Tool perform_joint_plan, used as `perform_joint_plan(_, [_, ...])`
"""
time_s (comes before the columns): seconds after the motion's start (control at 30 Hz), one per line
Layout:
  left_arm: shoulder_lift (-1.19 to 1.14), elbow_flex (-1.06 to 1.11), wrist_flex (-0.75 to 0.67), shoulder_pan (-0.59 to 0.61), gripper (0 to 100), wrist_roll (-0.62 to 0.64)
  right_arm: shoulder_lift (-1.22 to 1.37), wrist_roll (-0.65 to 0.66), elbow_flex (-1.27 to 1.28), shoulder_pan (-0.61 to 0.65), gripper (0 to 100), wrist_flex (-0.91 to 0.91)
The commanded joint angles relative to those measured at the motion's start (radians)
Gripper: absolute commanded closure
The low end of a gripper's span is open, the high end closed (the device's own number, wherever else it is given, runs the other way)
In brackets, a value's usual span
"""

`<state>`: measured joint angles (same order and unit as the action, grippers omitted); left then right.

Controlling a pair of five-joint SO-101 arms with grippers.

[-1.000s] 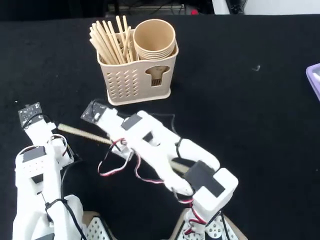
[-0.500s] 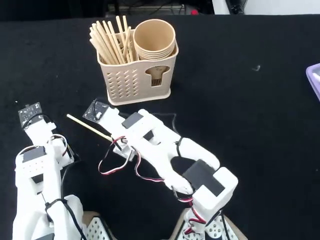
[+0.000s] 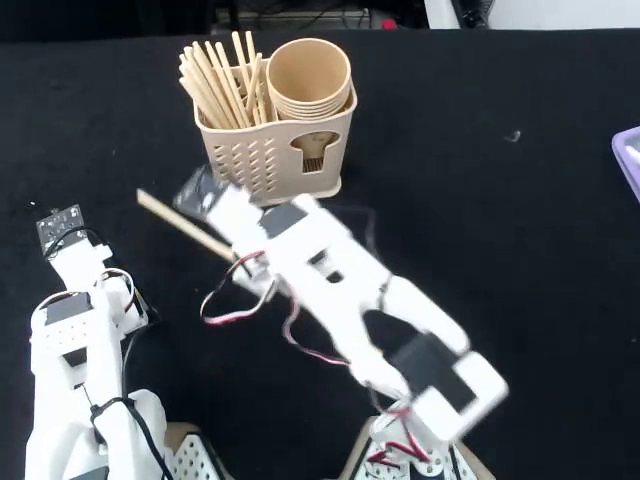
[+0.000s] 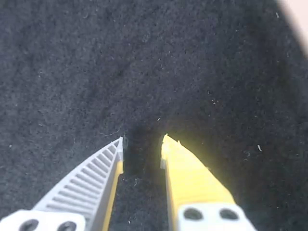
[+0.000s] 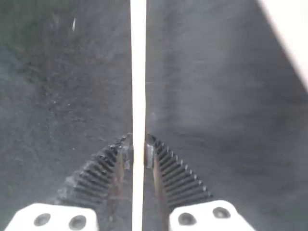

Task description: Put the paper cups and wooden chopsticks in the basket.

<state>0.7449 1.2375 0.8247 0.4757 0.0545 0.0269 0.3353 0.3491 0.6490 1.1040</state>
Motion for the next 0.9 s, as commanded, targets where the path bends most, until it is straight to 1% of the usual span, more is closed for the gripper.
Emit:
perform_joint_plan(0.0, [0.021,-0.008,-0.011,-0.002,86,-0.006,-0.231,0.006,-0.091,-0.035,98.8,0.084])
perform_joint_plan(0.17, [0.021,-0.008,-0.011,-0.002,86,-0.005,-0.453,0.0,-0.197,-0.034,98.8,0.144])
perform_joint_plan(0.23, [0.021,-0.008,-0.011,-0.002,86,-0.005,-0.522,0.0,-0.268,-0.031,98.8,0.129])
perform_joint_plan(0.3, [0.021,-0.008,-0.011,-0.002,86,-0.005,-0.568,-0.002,-0.328,-0.029,98.8,0.058])
perform_joint_plan(0.37, [0.021,-0.008,-0.011,-0.002,86,-0.005,-0.579,-0.046,-0.374,-0.029,98.8,-0.049])
perform_joint_plan(0.43, [0.021,-0.008,-0.011,-0.002,86,-0.005,-0.578,-0.129,-0.395,-0.034,98.7,-0.18])
perform_joint_plan(0.5, [0.021,-0.008,-0.011,-0.002,86,-0.005,-0.564,-0.196,-0.384,-0.034,98.7,-0.324])
perform_joint_plan(0.6, [0.021,-0.008,-0.011,-0.002,86,-0.005,-0.526,-0.259,-0.351,-0.034,98.7,-0.555])
perform_joint_plan(0.77, [0.021,-0.008,-0.011,-0.002,86,-0.005,-0.394,-0.267,-0.275,-0.052,98.7,-0.962])
perform_joint_plan(0.83, [0.021,-0.008,-0.011,-0.002,86,-0.005,-0.323,-0.267,-0.266,-0.068,98.7,-1.063])
perform_joint_plan(0.87, [0.021,-0.008,-0.011,-0.002,86,-0.005,-0.289,-0.267,-0.271,-0.077,98.7,-1.083])
